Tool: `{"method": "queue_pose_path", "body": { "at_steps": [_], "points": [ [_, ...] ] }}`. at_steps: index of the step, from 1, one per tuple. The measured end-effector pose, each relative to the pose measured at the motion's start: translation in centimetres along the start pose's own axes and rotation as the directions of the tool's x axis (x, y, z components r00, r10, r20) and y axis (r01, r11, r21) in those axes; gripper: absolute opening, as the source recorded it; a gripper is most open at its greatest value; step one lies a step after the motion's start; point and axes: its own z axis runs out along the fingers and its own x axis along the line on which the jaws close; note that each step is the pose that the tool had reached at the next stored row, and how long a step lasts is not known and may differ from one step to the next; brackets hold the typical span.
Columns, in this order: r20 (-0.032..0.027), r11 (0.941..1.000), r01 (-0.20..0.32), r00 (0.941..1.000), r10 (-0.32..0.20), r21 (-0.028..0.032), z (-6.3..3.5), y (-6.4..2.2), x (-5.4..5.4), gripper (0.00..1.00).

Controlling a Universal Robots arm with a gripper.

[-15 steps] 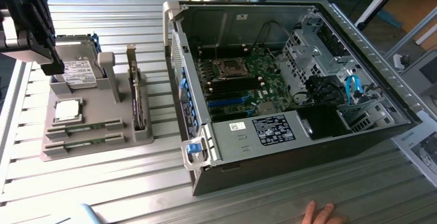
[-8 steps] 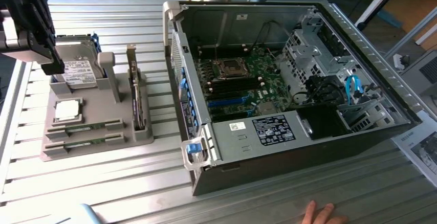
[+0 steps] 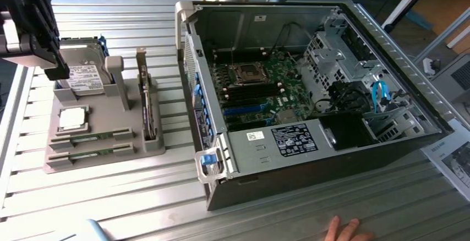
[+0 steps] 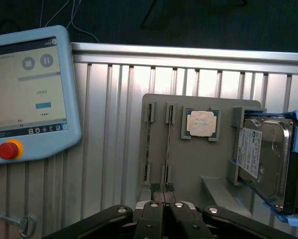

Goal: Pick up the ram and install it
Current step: 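Pick up the ram and move it above insertion slot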

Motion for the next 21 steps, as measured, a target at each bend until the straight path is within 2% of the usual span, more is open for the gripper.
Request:
{"method": "queue_pose_path", "body": {
  "at_steps": [9, 17, 18, 20, 21],
  "points": [
    [0.0242, 1.0000, -0.001, 0.9997, 0.001, 0.0019, 0.03, 0.04, 0.41, 0.11],
    [0.0267, 1.0000, -0.001, 0.9996, 0.001, 0.0018, 0.03, 0.04, 0.47, 0.11],
    [0.0292, 1.0000, -0.001, 0.9996, 0.001, 0.0021, 0.05, 0.03, 0.51, 0.11],
    [0.0405, 1.0000, -0.001, 0.9992, 0.001, 0.0021, 0.05, 0.02, 0.62, 0.11],
    [0.0443, 1.0000, -0.001, 0.9990, 0.001, 0.0019, 0.05, 0.02, 0.65, 0.11]
  ]
}}
